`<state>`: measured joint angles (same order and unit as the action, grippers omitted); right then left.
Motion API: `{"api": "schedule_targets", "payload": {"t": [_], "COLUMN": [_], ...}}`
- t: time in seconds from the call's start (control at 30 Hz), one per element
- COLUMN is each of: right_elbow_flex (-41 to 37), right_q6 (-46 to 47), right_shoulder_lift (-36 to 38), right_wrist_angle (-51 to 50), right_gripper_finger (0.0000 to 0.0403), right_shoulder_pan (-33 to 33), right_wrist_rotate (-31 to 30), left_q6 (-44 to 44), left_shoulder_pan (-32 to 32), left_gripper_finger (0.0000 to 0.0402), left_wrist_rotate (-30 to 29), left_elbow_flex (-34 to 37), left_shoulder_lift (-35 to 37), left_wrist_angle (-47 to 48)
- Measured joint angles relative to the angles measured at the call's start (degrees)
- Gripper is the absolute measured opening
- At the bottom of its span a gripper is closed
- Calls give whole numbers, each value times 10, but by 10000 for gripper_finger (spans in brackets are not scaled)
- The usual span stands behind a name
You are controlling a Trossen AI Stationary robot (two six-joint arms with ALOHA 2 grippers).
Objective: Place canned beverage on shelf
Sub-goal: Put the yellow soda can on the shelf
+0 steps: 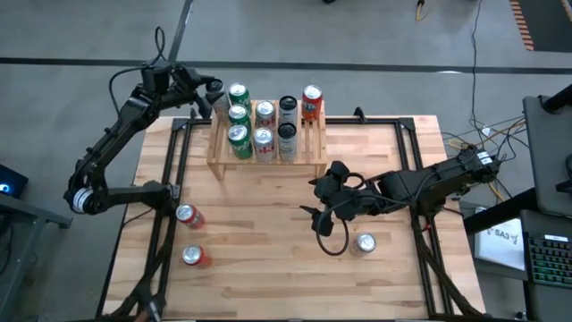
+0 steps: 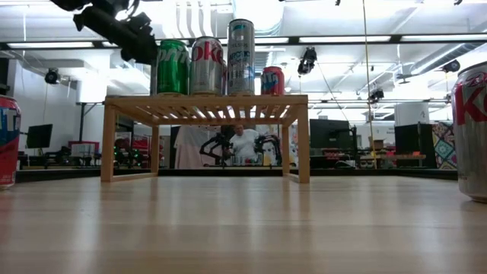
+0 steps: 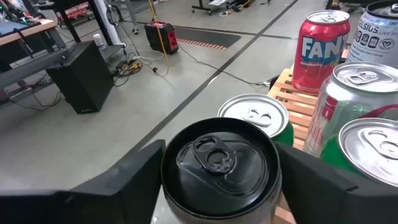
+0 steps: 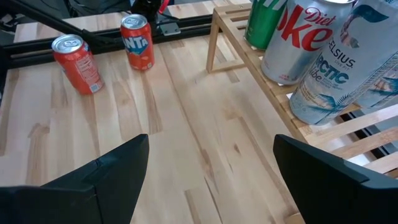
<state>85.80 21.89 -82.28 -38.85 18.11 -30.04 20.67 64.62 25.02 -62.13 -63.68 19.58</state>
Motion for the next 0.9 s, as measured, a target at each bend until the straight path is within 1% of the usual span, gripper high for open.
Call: {"api": "schedule_targets", "payload": {"t": [0.1,0.27,0.37,0.6,0.77,0.9], "right_elbow_flex": [-1,-5,-7,-8,-8,-8], "right_q6": [0,1,2,6,2,2], "right_shoulder_lift": [0,0,0,0,0,0], "right_wrist_angle": [0,1,1,1,1,1], "right_gripper_finger": [331,331,331,331,331,331], "right_shoulder_pan": [0,0,0,0,0,0], "right_wrist_rotate": [0,0,0,0,0,0], "left_q6": [0,-4,-22,-62,-66,-66], "left_shoulder_pan": [0,0,0,-1,-2,-8], "left_gripper_finger": [245,245,252,249,248,248], "left_wrist_rotate": [0,-6,-13,-13,-13,-12], "left_elbow_flex": [0,0,0,2,2,2], "left_shoulder_lift": [1,3,11,66,110,141], "left_wrist_angle": [6,10,16,48,96,113]}}
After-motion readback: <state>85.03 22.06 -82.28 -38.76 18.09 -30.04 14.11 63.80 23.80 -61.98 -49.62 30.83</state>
